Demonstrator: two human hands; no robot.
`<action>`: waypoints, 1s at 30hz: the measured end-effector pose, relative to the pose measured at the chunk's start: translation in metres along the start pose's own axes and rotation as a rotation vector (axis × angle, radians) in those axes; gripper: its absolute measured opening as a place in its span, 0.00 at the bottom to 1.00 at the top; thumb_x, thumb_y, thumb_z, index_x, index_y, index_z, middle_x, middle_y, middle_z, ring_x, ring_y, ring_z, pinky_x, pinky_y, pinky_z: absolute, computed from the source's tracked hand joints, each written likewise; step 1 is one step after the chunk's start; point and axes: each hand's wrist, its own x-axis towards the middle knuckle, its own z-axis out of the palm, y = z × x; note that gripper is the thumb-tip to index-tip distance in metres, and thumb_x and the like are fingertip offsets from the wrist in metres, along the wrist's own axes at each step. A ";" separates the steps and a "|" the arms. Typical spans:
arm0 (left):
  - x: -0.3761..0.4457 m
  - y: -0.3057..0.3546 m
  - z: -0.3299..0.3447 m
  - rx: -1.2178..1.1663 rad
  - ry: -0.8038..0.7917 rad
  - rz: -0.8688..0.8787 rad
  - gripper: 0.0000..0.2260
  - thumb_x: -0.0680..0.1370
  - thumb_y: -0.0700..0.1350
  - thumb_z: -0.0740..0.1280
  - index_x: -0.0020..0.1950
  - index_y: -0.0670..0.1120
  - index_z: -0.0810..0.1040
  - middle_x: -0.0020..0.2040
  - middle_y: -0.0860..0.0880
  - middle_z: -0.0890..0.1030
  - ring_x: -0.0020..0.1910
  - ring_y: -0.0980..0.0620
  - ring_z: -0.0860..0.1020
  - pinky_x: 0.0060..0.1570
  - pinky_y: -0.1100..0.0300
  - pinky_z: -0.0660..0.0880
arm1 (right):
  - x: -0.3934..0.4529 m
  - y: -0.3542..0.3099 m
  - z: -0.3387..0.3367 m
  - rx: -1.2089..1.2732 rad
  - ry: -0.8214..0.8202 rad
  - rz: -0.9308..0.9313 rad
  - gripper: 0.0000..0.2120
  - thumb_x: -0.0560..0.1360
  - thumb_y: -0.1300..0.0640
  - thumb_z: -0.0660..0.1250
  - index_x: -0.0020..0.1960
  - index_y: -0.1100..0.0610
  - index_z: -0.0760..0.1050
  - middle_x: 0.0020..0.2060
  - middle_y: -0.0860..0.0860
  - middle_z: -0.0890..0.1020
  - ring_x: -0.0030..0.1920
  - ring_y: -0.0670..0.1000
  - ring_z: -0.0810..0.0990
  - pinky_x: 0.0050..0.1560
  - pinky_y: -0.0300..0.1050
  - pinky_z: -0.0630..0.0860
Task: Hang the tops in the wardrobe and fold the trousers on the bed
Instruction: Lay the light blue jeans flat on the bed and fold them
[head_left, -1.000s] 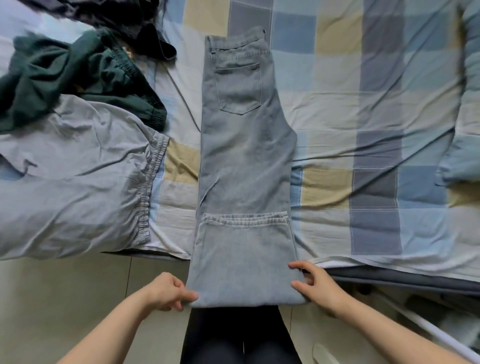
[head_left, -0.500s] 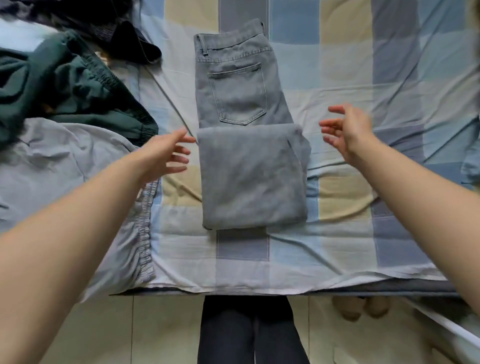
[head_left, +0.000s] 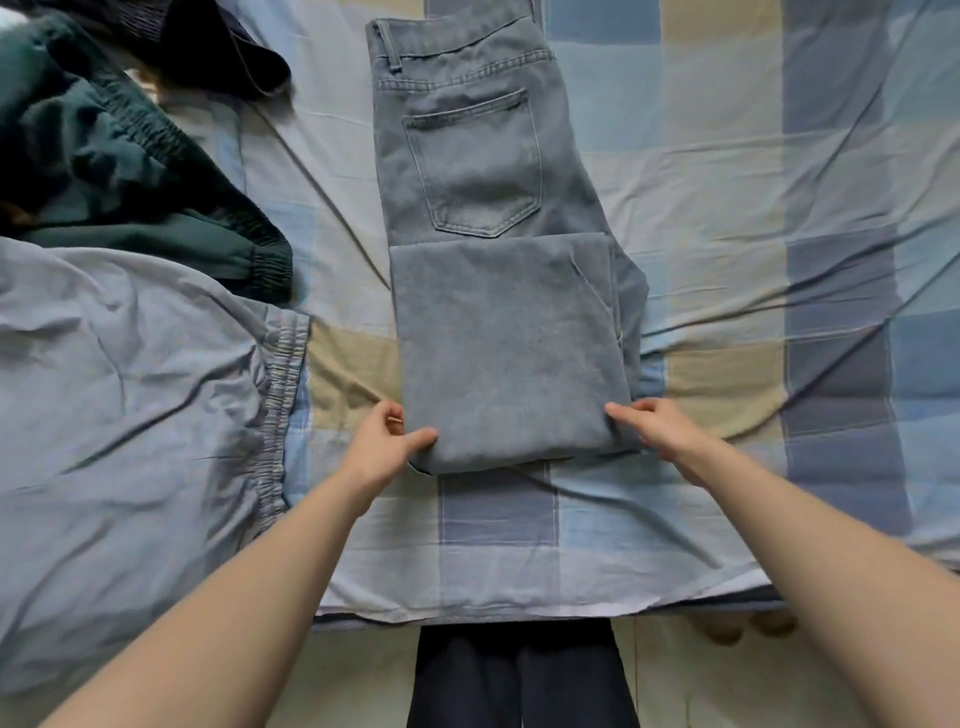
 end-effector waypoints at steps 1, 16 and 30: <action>0.000 -0.002 0.003 -0.008 -0.017 -0.002 0.12 0.74 0.35 0.73 0.50 0.42 0.71 0.45 0.44 0.79 0.44 0.48 0.77 0.37 0.63 0.73 | 0.003 0.001 -0.003 -0.018 -0.003 -0.019 0.14 0.75 0.49 0.70 0.38 0.55 0.69 0.30 0.49 0.70 0.31 0.47 0.66 0.29 0.40 0.61; -0.001 0.026 0.013 0.223 0.259 -0.018 0.27 0.70 0.43 0.77 0.63 0.41 0.67 0.54 0.42 0.75 0.56 0.42 0.75 0.58 0.50 0.72 | 0.015 -0.001 -0.021 0.013 -0.017 -0.128 0.09 0.75 0.68 0.66 0.54 0.64 0.72 0.42 0.59 0.74 0.34 0.50 0.72 0.29 0.30 0.70; 0.091 0.186 0.127 1.096 0.000 0.545 0.28 0.74 0.55 0.71 0.69 0.46 0.69 0.65 0.43 0.75 0.67 0.42 0.71 0.66 0.47 0.64 | 0.112 -0.111 -0.071 0.030 0.088 -0.320 0.07 0.77 0.56 0.66 0.41 0.55 0.76 0.31 0.50 0.75 0.30 0.46 0.71 0.33 0.42 0.72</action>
